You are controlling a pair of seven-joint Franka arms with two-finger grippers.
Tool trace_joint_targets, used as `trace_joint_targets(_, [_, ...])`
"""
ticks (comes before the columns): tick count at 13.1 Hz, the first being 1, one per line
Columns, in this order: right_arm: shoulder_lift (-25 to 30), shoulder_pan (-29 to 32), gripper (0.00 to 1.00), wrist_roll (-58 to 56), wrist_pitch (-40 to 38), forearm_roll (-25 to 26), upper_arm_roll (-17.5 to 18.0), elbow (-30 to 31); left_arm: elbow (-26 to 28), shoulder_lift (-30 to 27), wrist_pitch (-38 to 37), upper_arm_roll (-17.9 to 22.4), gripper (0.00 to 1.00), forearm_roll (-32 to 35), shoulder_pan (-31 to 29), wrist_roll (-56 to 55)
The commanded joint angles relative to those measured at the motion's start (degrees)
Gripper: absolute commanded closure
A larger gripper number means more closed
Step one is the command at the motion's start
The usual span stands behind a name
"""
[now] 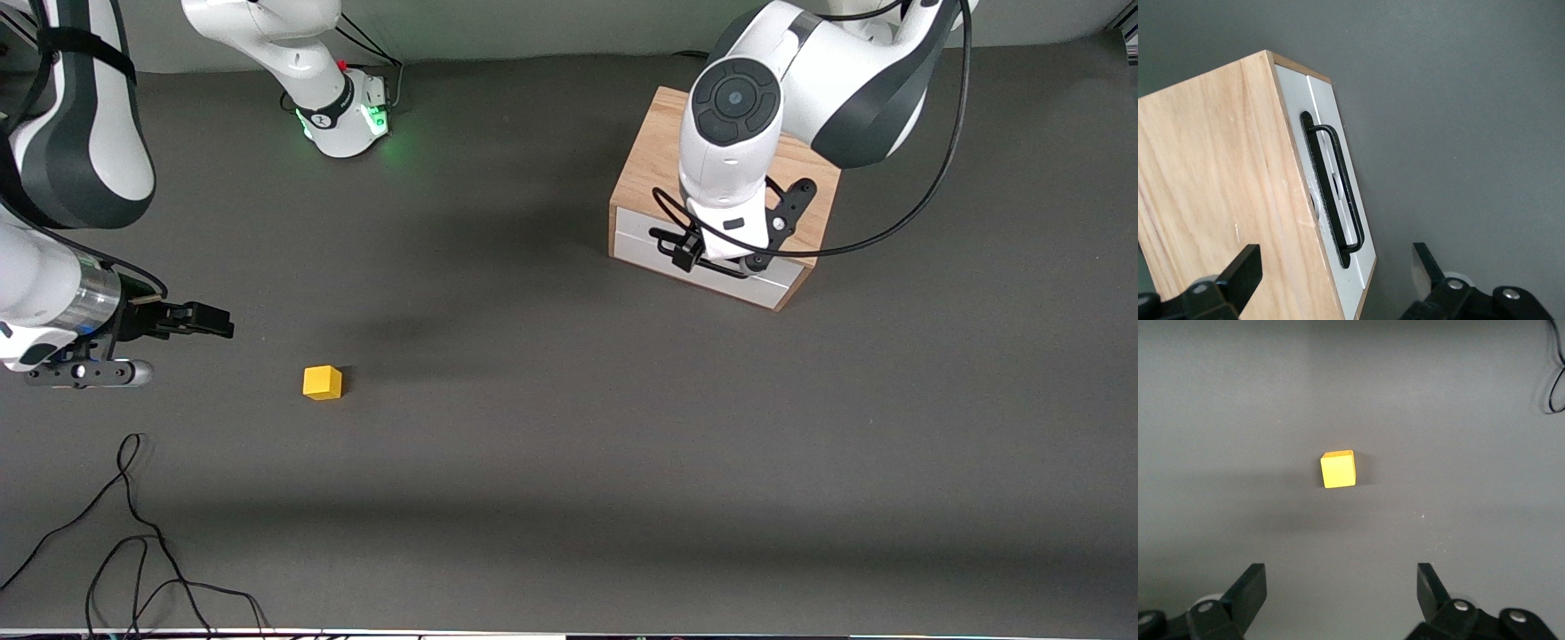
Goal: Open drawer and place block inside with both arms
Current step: 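Lower the left gripper onto the handle while the right gripper approaches the cube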
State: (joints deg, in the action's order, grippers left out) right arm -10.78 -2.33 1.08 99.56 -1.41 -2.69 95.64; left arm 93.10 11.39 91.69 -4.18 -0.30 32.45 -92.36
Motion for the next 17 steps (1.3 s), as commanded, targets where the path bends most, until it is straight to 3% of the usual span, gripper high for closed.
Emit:
trace_joint_targets(1, [-0.11,-0.04,0.0,-1.35,1.34,0.0,-0.65,1.39,-1.0,1.62,-0.64,0.67,0.0,-1.72,0.86,-4.3])
trace_joint_targets(4, [-0.65,-0.13,0.0,-1.87,4.75,0.0,-0.65,3.84,-0.03,4.61,3.48,0.75,0.0,-1.63,0.68,-11.07])
trace_joint_targets(7, [-0.82,-0.66,0.0,-2.58,7.83,-0.09,-0.57,5.43,2.52,5.31,7.27,0.75,0.0,-1.63,0.24,-11.34])
trace_joint_targets(12, [-3.28,-2.06,0.0,-4.07,12.58,-0.09,-0.21,5.69,11.3,5.23,14.04,0.84,0.0,-0.93,-0.11,-10.65])
trace_joint_targets(17, [-3.99,-3.39,0.0,-5.64,14.52,-0.09,-0.21,6.75,12.98,7.68,18.43,0.93,0.0,-0.93,-0.11,-10.73])
